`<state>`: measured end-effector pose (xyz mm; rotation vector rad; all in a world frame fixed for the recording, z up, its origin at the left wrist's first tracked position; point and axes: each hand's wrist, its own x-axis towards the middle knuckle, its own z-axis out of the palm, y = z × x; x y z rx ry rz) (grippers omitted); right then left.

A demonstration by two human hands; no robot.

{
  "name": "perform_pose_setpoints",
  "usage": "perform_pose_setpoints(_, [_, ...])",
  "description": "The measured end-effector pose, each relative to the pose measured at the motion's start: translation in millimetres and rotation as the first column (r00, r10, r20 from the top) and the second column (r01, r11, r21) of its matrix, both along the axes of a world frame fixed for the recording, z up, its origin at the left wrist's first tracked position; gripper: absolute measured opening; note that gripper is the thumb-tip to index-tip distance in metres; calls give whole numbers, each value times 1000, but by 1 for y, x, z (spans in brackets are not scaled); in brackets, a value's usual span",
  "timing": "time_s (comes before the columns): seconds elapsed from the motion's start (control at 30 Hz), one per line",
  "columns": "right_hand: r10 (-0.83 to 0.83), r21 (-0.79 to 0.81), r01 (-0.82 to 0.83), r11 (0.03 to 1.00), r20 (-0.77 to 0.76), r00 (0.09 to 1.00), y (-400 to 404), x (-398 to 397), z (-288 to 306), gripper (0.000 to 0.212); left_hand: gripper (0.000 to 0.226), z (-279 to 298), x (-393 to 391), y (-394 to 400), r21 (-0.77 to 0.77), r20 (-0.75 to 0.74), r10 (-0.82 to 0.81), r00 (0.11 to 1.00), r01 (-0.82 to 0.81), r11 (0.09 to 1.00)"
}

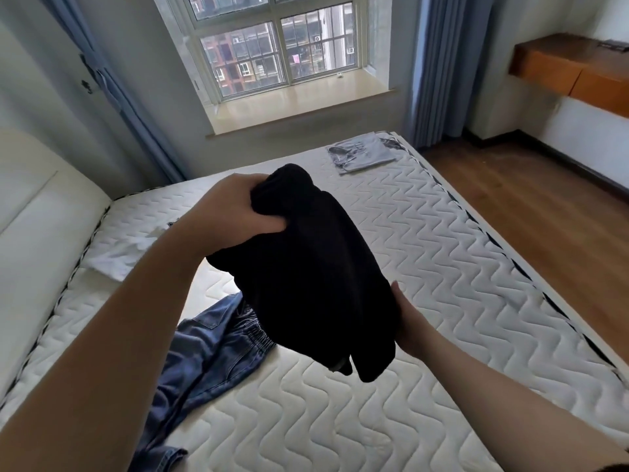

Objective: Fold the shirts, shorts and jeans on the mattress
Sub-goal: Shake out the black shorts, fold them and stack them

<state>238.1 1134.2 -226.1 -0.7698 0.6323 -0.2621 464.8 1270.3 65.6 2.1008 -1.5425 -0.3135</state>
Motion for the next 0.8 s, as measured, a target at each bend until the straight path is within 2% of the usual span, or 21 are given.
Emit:
perform_pose_setpoints(0.07, [29,75,-33,997,59,998,-12,-3,-1,59,25,0,-1,1,-6,7,0,1000,0,1000])
perform_pose_setpoints(0.2, [40,170,-49,984,56,998,-30,-4,-3,53,32,-1,1,3,2,2,-52,999,52,999])
perform_pose_setpoints(0.27, [116,115,-114,987,-9,993,-36,-4,-2,51,35,-3,6,6,-2,0,-52,999,52,999])
perform_pose_setpoints(0.37, [302,26,-302,953,-161,940,-40,-7,0,61,30,-7,16,9,-14,-4,-43,999,43,999])
perform_pose_setpoints(0.43, [338,31,-338,941,-148,929,-38,-10,2,61,26,-12,22,12,-27,-17,-42,999,42,999])
perform_pose_setpoints(0.5, [206,11,-206,979,-124,971,-36,-11,3,51,23,-18,29,15,-42,-37,-34,999,33,999])
perform_pose_setpoints(0.6, [-104,2,104,995,-63,993,-37,-13,4,43,24,-30,45,23,-52,-77,7,997,-11,999])
perform_pose_setpoints(0.7, [-173,7,173,985,55,983,-42,-21,8,33,31,-46,59,32,-38,-120,1,993,-5,999])
perform_pose_setpoints(0.8, [-255,-47,259,965,73,964,-52,-37,9,38,43,-67,70,37,0,-170,0,985,0,1000])
